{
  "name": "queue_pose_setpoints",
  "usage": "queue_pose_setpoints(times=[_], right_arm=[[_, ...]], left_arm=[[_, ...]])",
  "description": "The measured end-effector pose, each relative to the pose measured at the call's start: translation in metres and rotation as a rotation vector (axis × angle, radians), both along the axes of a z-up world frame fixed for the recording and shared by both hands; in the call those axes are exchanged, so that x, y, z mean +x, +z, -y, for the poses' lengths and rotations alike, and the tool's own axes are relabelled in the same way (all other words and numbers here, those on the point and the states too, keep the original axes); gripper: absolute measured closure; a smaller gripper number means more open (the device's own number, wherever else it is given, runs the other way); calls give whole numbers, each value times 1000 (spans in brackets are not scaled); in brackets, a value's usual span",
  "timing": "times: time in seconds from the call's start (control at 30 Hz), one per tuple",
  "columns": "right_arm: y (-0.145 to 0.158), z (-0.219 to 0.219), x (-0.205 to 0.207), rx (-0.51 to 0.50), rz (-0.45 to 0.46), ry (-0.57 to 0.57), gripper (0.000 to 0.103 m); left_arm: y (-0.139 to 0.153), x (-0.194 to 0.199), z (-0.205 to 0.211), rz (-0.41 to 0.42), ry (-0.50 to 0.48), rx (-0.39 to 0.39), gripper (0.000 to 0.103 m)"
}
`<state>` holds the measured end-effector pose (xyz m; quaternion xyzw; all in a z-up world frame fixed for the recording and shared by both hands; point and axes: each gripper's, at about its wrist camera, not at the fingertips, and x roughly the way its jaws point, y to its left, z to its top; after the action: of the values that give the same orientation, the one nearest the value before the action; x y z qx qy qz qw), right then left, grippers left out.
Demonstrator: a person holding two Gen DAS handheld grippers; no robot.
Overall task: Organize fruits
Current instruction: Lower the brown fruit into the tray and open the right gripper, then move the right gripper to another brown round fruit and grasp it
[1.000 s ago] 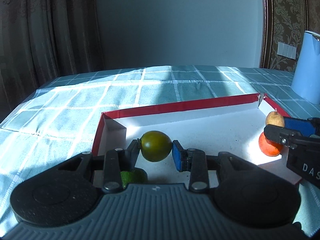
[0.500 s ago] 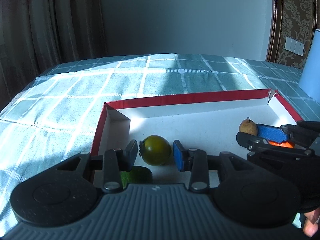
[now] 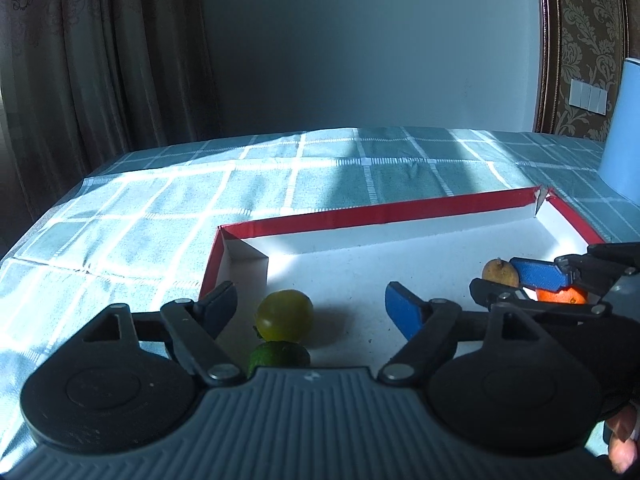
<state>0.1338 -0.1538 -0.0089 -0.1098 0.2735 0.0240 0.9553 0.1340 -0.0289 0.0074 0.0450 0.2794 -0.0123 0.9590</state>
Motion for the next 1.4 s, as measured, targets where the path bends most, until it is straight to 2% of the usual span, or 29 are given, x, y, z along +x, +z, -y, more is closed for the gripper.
queue_pose_setpoints(times=[0.2, 0.27, 0.33, 0.37, 0.57, 0.77, 0.93, 1.1, 1.17, 1.27, 1.4], right_arm=[[0, 2, -2, 15, 2, 22, 71], [2, 6, -4, 47, 7, 38, 59], [5, 9, -9, 73, 39, 38, 33], [8, 10, -13, 82, 61, 33, 30], [16, 21, -33, 81, 128, 1, 29], [20, 54, -66, 160, 114, -32, 29], [20, 77, -100, 237, 103, -28, 29], [14, 80, -125, 243, 93, -1, 29], [12, 79, -131, 238, 93, 6, 29], [8, 77, -134, 236, 75, 15, 29], [2, 70, -134, 206, 50, 25, 29]], left_arm=[[1, -2, -5, 10, 9, -25, 14], [2, -4, -9, 25, 16, -44, 13], [5, -7, -15, 36, 16, -84, 12], [7, -9, -18, 44, 16, -104, 11], [13, -29, -36, 98, 26, -157, 9], [15, -61, -62, 119, 36, -209, 7], [8, -90, -80, 112, 43, -207, 7], [2, -110, -88, 90, -8, -214, 6], [-2, -115, -85, 68, -35, -199, 5], [-8, -121, -76, 49, -70, -138, 5], [-12, -125, -62, 51, -108, -74, 4]])
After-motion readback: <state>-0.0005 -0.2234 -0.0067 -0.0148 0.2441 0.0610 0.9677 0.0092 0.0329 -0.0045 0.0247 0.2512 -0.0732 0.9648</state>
